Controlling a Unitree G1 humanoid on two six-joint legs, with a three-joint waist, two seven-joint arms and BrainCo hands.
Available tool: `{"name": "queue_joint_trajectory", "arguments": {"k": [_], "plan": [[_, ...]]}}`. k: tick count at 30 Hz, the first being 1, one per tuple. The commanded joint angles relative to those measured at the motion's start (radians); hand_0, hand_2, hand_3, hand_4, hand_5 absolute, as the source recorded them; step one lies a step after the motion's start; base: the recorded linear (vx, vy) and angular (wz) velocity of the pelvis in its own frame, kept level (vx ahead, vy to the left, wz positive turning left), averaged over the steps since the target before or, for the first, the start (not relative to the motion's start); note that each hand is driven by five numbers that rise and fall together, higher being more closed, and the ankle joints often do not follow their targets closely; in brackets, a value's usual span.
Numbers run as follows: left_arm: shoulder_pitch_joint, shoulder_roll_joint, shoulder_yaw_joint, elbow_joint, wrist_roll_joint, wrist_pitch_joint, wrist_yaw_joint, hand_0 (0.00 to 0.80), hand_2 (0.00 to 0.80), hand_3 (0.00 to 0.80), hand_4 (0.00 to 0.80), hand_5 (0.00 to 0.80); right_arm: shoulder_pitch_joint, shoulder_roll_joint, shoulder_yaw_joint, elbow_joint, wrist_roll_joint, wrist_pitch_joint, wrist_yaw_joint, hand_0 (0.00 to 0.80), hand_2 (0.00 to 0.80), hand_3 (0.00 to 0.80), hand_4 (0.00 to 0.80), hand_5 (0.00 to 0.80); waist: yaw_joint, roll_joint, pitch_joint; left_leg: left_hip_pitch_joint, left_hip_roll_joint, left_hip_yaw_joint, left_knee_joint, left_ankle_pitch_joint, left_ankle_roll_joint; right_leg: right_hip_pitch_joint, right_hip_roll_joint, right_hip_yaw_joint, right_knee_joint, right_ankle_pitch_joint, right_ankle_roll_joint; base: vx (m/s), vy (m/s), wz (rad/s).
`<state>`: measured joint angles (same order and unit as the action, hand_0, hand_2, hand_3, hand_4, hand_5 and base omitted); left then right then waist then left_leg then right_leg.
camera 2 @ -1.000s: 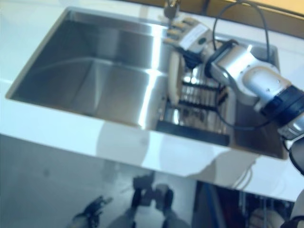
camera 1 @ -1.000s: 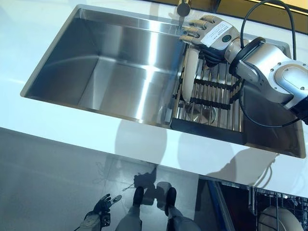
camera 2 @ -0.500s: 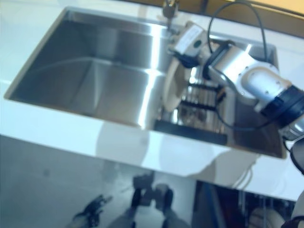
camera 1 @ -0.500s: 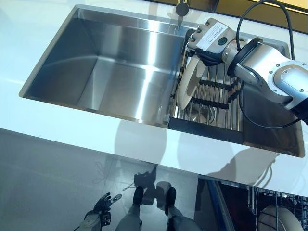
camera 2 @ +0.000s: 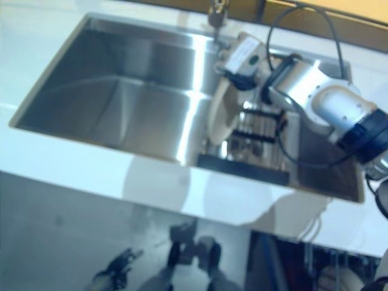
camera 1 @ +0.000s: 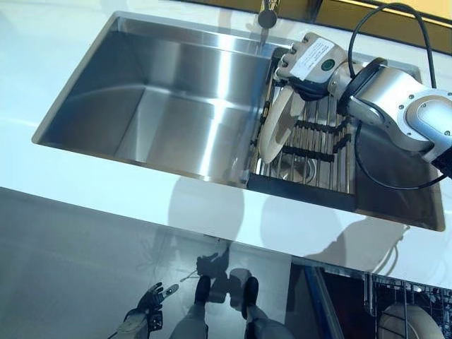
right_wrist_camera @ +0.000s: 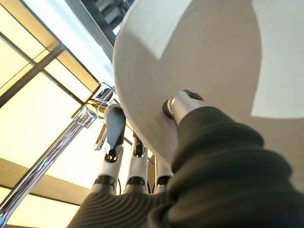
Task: Take plates into dishwasher
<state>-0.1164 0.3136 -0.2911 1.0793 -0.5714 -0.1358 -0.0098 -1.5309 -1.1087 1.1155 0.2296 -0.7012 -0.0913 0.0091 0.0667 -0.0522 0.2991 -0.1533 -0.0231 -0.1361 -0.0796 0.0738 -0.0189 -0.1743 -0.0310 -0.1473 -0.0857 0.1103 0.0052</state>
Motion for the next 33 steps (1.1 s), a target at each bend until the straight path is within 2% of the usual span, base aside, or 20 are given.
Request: {"name": "queue_joint_trajectory", "arguments": {"k": [1,7,13,18,23,25,29,33], "plan": [[0.030,0.009,0.015,0.037,0.016,-0.008,0.003,0.000,0.000,0.000,0.000,0.000,-0.072,-0.025,0.029,0.069,0.042,0.021,-0.065,0.800,0.800,0.800,0.800,0.800,0.003,-0.066,-0.076,-0.018,-0.034,0.059,-0.008,-0.025,0.045,0.017,0.005,0.035,-0.002,-0.031,0.044,0.032,0.016,-0.01],[0.041,-0.004,0.040,0.055,0.039,0.005,0.006,0.000,0.000,0.000,0.000,0.000,-0.042,-0.071,-0.014,0.130,0.037,0.023,-0.112,0.800,0.800,0.800,0.800,0.800,-0.021,-0.079,-0.140,0.030,-0.032,0.081,-0.008,-0.050,0.051,0.051,0.008,0.076,-0.002,-0.035,0.048,0.036,0.032,-0.10],[0.071,-0.021,0.053,0.076,0.083,0.005,-0.010,0.000,0.000,0.000,0.000,0.000,-0.005,-0.131,-0.055,0.157,0.022,0.026,-0.131,0.800,0.800,0.800,0.800,0.800,-0.048,-0.083,-0.207,0.101,-0.027,0.122,-0.008,-0.088,0.059,0.101,0.014,0.129,-0.002,-0.042,0.056,0.070,0.047,-0.24],[0.088,-0.033,0.042,0.084,0.104,0.018,-0.014,0.000,0.000,0.000,0.000,0.000,-0.001,-0.178,-0.054,0.203,0.014,0.040,-0.141,0.800,0.800,0.800,0.800,0.800,-0.070,-0.082,-0.249,0.153,-0.023,0.145,-0.008,-0.114,0.065,0.139,0.018,0.162,-0.002,-0.046,0.062,0.079,0.045,-0.25],[0.102,-0.035,0.034,0.091,0.123,0.032,-0.027,0.000,0.000,0.000,0.000,0.000,0.016,-0.241,-0.063,0.268,0.043,0.107,-0.137,0.800,0.800,0.800,0.800,0.800,-0.092,-0.083,-0.288,0.185,-0.019,0.166,-0.008,-0.131,0.067,0.161,0.024,0.190,-0.002,-0.048,0.067,0.067,0.024,-0.24],[0.106,-0.036,0.034,0.097,0.139,0.037,-0.034,0.000,0.000,0.000,0.000,0.000,0.047,-0.276,-0.090,0.309,0.089,0.164,-0.129,0.800,0.800,0.800,0.800,0.800,-0.107,-0.082,-0.305,0.196,-0.017,0.177,-0.008,-0.136,0.067,0.166,0.027,0.205,-0.002,-0.045,0.070,0.061,0.019,-0.21],[0.109,-0.031,0.028,0.101,0.137,0.037,-0.044,0.000,0.000,0.000,0.000,0.000,0.115,-0.331,-0.156,0.390,0.145,0.217,-0.153,0.800,0.800,0.800,0.800,0.800,-0.130,-0.079,-0.317,0.208,-0.011,0.199,-0.008,-0.143,0.068,0.168,0.034,0.231,-0.002,-0.041,0.074,0.017,0.003,-0.21],[0.115,-0.026,0.026,0.107,0.137,0.034,-0.055,0.000,0.000,0.000,0.000,0.000,0.187,-0.402,-0.227,0.474,0.217,0.215,-0.188,0.800,0.800,0.800,0.800,0.800,-0.154,-0.075,-0.324,0.216,-0.003,0.217,-0.008,-0.148,0.067,0.166,0.041,0.257,-0.002,-0.037,0.075,0.006,-0.010,-0.18]]}}
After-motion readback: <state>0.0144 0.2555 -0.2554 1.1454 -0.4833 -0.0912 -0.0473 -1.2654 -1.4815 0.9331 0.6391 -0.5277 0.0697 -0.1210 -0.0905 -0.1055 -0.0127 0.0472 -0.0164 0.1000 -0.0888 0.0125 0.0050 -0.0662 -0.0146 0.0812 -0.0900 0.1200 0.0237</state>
